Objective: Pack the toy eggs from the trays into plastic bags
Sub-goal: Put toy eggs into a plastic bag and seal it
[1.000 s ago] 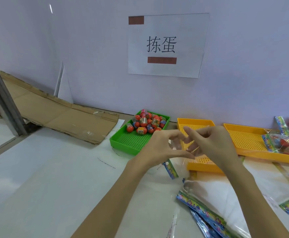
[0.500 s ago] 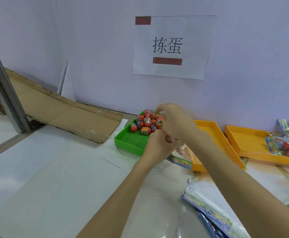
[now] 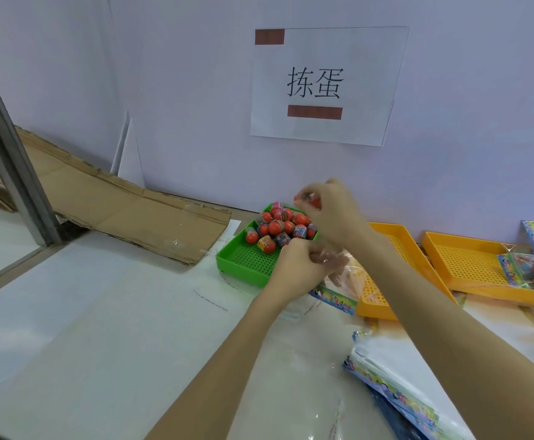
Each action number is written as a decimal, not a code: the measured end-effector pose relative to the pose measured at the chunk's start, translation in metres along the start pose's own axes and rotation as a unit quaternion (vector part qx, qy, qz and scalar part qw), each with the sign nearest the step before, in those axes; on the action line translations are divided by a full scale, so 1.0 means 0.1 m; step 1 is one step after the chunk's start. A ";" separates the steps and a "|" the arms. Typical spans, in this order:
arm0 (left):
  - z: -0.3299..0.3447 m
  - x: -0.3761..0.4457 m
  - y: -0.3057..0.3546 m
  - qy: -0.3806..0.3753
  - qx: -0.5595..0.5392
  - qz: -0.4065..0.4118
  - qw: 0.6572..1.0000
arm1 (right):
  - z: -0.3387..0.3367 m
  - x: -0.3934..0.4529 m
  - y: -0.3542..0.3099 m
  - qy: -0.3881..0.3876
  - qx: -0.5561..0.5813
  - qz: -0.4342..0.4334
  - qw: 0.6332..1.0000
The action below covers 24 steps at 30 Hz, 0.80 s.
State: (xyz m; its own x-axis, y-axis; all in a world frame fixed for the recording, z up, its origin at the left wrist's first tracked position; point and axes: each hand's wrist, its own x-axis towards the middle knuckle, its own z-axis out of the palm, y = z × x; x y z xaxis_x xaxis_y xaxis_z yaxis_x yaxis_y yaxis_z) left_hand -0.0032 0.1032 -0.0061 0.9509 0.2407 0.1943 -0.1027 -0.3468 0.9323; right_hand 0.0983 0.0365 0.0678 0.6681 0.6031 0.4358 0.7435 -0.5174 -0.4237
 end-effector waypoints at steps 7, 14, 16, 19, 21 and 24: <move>0.00 0.01 0.02 0.005 -0.012 -0.010 1.000 | -0.49 -0.79 0.32 0.272 0.188 0.001 0.944; -0.03 -0.01 0.02 -0.026 -0.072 0.008 0.997 | -0.31 -1.13 0.55 0.188 0.278 0.066 0.940; -0.05 -0.01 0.03 -0.032 -0.076 0.012 0.997 | -0.31 -1.12 0.53 0.198 0.285 0.052 0.937; -0.06 0.00 0.02 -0.037 -0.068 0.019 0.997 | -0.33 -1.12 0.50 0.219 0.300 0.036 0.928; -0.07 0.00 0.02 -0.036 -0.064 0.022 0.997 | -0.35 -1.13 0.49 0.212 0.300 0.036 0.930; -0.07 -0.01 0.03 -0.037 -0.071 0.026 0.996 | -0.36 -1.15 0.50 0.171 0.308 0.059 0.934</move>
State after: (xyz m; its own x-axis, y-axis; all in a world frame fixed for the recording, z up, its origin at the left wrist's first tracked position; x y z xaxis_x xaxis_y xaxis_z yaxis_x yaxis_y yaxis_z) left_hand -0.0062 0.1085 -0.0009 0.9618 0.1560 0.2249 -0.1874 -0.2237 0.9565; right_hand 0.0592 -0.0809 0.0252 0.7938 0.2807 0.5395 0.5749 -0.0566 -0.8163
